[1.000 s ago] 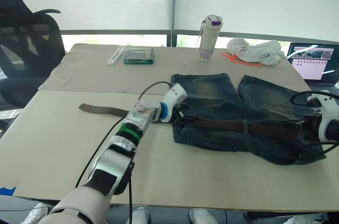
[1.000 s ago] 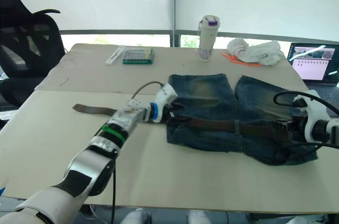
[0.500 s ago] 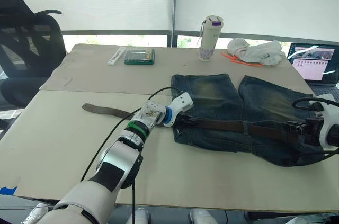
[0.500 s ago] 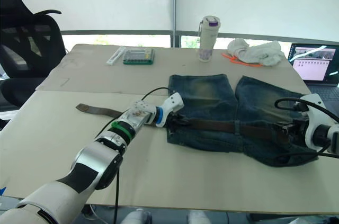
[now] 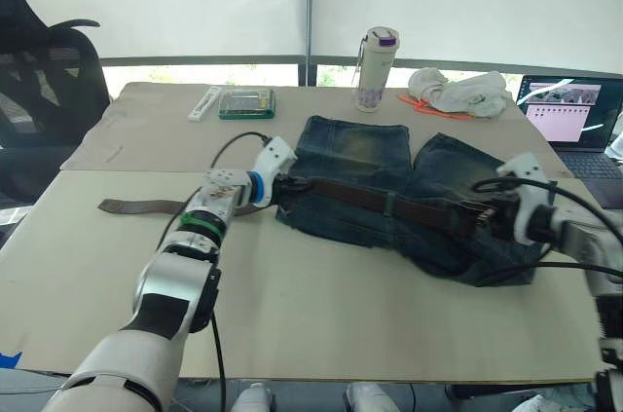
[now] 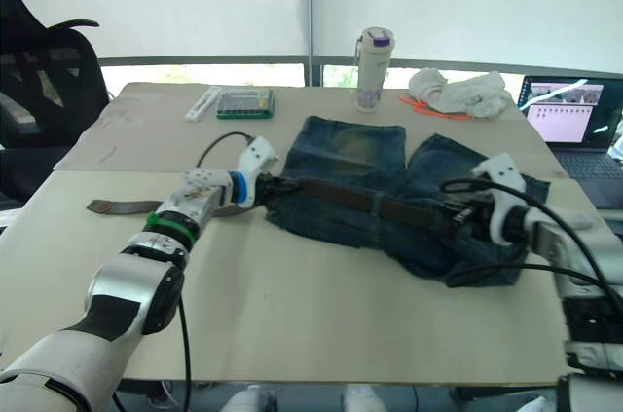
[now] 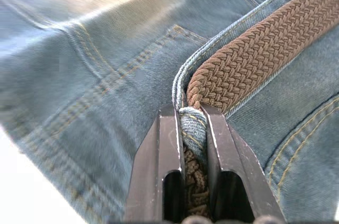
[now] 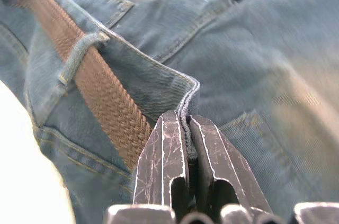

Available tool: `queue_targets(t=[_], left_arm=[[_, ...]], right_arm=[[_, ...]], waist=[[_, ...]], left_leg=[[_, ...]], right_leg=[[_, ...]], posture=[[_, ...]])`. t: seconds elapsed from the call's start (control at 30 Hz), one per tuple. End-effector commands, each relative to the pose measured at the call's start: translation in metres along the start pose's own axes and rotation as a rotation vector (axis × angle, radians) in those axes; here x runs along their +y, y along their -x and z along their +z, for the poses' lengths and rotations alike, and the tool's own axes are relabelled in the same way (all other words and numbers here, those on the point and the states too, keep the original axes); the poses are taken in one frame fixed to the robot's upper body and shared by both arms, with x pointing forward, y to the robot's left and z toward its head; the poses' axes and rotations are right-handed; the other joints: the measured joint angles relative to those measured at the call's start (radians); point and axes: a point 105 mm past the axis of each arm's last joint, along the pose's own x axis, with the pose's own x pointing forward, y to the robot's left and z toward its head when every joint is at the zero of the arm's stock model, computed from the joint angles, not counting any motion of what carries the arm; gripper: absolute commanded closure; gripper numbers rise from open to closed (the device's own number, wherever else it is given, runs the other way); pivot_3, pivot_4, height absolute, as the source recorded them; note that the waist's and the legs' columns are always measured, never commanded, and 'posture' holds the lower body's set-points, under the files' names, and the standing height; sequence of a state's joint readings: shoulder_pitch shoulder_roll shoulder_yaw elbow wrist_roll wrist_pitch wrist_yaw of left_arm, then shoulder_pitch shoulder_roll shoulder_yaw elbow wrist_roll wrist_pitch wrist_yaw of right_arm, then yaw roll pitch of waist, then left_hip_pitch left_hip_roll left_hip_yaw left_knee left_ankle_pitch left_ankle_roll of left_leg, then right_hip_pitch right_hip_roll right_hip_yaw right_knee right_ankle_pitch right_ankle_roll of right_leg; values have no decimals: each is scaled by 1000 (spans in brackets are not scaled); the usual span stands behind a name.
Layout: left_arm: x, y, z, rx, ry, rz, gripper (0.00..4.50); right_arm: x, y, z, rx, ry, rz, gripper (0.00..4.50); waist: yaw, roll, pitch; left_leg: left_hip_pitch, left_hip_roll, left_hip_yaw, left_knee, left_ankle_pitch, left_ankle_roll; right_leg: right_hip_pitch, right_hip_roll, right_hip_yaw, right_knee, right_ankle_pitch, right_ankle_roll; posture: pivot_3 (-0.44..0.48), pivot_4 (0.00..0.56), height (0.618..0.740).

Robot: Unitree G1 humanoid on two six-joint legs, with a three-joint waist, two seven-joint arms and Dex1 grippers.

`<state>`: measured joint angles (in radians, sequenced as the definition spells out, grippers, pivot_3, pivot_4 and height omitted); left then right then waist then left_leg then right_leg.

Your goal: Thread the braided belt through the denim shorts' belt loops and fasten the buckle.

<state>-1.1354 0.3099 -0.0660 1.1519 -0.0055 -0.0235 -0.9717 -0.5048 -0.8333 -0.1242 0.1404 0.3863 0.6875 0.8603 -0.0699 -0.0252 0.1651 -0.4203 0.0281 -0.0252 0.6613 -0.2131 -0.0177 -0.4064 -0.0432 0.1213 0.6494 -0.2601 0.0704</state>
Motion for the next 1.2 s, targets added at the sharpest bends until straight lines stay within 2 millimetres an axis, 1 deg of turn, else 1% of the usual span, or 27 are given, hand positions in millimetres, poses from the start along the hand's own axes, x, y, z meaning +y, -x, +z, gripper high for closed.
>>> queue_targets(t=[0.03,0.07,0.1,0.2,0.23,0.3,0.33,0.4,0.47,0.57,0.63,0.67,0.7,0.77,0.87,0.93,1.0,1.03,1.07,1.1,1.17,1.2], left_arm=[[17,28,45,-236,-153,61,4497],[18,32,50,-265,-188,76,4497],[16,35,53,-285,-236,78,4497],[6,45,57,-343,-420,58,4497],[5,50,55,-350,-477,62,4497],[0,59,50,-354,-596,51,4497],[1,65,48,-356,-621,51,4497],[1,72,46,-355,-659,41,4497],[-3,79,39,-327,-720,1,4497],[-11,87,20,-261,-790,-88,4497],[-16,91,9,-230,-823,-138,4497],[-20,95,2,-211,-844,-171,4497],[-24,98,-5,-193,-875,-202,3464],[-32,104,-17,-161,-927,-263,2827],[-43,110,-36,-119,-929,-354,1788],[-45,113,-44,-96,-870,-388,1126],[-46,115,-48,-76,-818,-412,465],[-44,118,-50,-53,-756,-431,156],[-41,121,-50,-32,-673,-443,0],[-39,125,-50,-14,-607,-454,0],[-38,132,-48,5,-493,-471,0],[-39,135,-47,10,-451,-480,0]], right_arm=[[6,-14,41,-184,261,9,4500],[7,-14,46,-221,317,17,4500],[8,-12,47,-240,373,29,4500],[3,-5,44,-282,626,7,4500],[2,-1,41,-289,714,2,4500],[8,10,44,-381,845,6,4500],[13,16,46,-416,940,13,4500],[20,25,44,-451,1063,27,4500],[28,33,38,-478,1181,53,4500],[46,44,20,-512,1359,113,4500],[52,50,12,-530,1441,127,4500],[56,54,4,-536,1488,137,4500],[58,58,-3,-539,1522,140,4500],[63,63,-15,-547,1556,144,4500],[71,66,-34,-543,1538,171,4500],[75,67,-43,-533,1495,187,4500],[78,68,-48,-526,1433,202,4500],[78,68,-53,-489,1367,222,4500],[77,70,-58,-437,1290,244,3613],[74,71,-62,-379,1201,256,3301],[77,77,-65,-326,1111,320,2600],[76,79,-67,-280,1031,335,2247]], waist=[[0,0,0],[4,0,0],[10,0,0],[31,1,0],[35,1,0],[37,1,0],[36,1,0],[34,1,0],[29,1,0],[25,1,0],[21,1,0],[18,1,0],[18,1,0],[15,1,0],[13,1,0],[14,1,0],[15,1,0],[15,1,0],[14,1,1],[13,1,1],[7,1,1],[3,1,1]], left_leg=[[1,0,0,0,0,0],[0,0,0,0,0,0],[-1,0,0,0,0,0],[-1,0,0,0,0,0],[-1,0,0,0,0,0],[-2,-1,1,0,0,0],[-1,0,1,0,0,0],[-1,0,1,0,0,0],[-1,0,1,0,0,0],[1,0,1,0,0,0],[2,0,1,0,0,0],[3,0,1,0,0,0],[4,0,2,0,0,0],[4,0,2,0,0,0],[5,0,2,0,0,0],[7,0,2,0,0,0],[8,0,2,0,0,0],[9,0,2,0,0,0],[10,0,2,0,0,0],[11,0,2,0,0,0],[12,1,1,0,0,0],[14,1,1,0,-1,1]], right_leg=[[0,0,0,0,0,0],[-1,0,0,0,0,0],[-1,0,0,0,0,0],[-1,-1,-1,-1,0,0],[-1,-2,-1,-2,1,0],[-1,-2,-1,-2,1,0],[-1,-2,-1,-2,1,0],[-1,-2,-1,-2,1,0],[-1,-2,-1,-1,1,0],[2,-2,-1,-1,1,0],[2,-2,-1,-1,1,0],[3,-2,0,-1,1,0],[3,-2,1,-1,1,0],[3,-1,1,-1,1,0],[4,-1,1,-1,0,0],[6,-2,1,-1,0,0],[8,-1,1,-1,0,0],[9,-1,1,-1,0,0],[10,-1,1,-2,0,0],[11,-1,1,-2,0,-1],[13,-1,1,-2,-1,-1],[15,-1,1,-2,-1,-1]], posture=[[0,150,737],[0,150,737],[0,150,737],[0,150,737],[0,150,737],[0,150,737],[0,150,737],[0,150,737],[0,150,737],[0,150,737],[0,150,737],[0,150,737],[0,150,737],[0,150,737],[0,150,737],[0,150,737],[0,150,737],[0,150,737],[0,150,737],[0,150,737],[0,150,737],[0,150,737]])
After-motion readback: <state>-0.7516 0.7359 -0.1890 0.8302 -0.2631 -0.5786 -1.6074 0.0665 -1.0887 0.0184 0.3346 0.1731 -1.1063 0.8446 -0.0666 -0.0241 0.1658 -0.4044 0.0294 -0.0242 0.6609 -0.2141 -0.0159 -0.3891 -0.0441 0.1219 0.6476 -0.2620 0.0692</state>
